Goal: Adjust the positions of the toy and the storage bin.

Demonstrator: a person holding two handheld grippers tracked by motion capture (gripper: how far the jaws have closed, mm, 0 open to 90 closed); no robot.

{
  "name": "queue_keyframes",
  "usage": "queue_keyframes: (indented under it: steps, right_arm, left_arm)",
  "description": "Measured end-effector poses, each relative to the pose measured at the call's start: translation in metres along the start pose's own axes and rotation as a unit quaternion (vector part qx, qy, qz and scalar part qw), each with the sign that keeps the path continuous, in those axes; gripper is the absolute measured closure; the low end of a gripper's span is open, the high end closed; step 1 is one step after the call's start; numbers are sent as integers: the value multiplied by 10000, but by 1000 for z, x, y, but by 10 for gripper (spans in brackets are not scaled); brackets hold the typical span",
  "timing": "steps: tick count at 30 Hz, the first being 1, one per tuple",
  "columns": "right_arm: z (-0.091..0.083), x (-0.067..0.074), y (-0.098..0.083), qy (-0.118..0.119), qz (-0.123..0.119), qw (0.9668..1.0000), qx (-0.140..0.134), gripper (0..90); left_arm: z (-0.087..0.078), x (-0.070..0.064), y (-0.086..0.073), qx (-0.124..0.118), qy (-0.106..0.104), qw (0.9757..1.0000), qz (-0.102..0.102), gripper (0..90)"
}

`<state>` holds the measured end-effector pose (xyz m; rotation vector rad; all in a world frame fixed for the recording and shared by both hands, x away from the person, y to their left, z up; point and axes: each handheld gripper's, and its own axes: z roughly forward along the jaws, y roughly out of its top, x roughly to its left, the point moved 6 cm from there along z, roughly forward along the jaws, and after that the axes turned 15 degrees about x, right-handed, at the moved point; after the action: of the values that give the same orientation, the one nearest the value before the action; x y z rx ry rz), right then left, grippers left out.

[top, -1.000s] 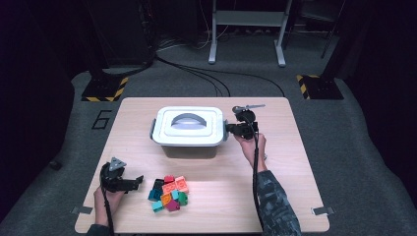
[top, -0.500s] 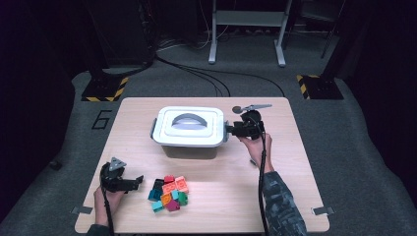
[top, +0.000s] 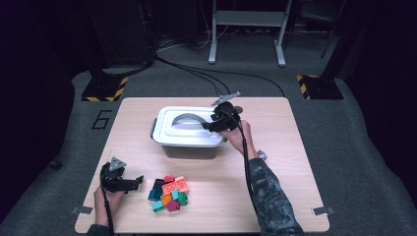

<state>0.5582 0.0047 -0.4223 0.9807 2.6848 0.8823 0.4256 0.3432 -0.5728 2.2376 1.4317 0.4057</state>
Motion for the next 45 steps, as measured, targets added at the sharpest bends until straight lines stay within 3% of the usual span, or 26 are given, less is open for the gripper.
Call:
queue_keyframes:
  steps: [8,12,16,20,25,28,32,35,36,38,40,45]
  right_arm:
    - [11,8,20,119,-498,9986,104,512]
    - [18,7,22,113,-517,9984,200,594]
    - [19,7,20,100,-420,9989,171,606]
    - [14,12,15,-198,-412,9984,346,630]
    - [8,15,7,-342,-296,9981,423,639]
    - [1,20,-3,-533,-85,9974,474,648]
    - [-5,21,-10,-575,7,9971,494,642]
    - [-6,21,-11,-550,-77,9975,446,619]
    - [-5,21,-9,-468,-252,9979,373,587]
    - [-4,22,-7,-466,-306,9979,341,577]
    - [-2,25,2,-427,-513,9971,368,555]
    - [-1,26,18,-391,-629,9967,340,595]
  left_arm:
    - [0,0,0,-5,-4,10000,10,13]
    - [0,0,0,16,-18,10000,19,13]
    - [0,0,0,15,-18,10000,17,13]
    - [0,0,0,21,-21,10000,24,13]
    - [0,0,0,20,-15,10000,17,13]
    - [0,0,0,8,-15,10000,16,13]
    - [0,0,0,15,-18,10000,19,13]
    - [0,0,0,2,-14,10000,16,13]
    - [0,0,0,12,-17,10000,19,13]
    - [0,0,0,16,-19,10000,20,13]
    - [0,0,0,9,-25,10000,12,12]
    - [0,0,0,1,-21,10000,12,12]
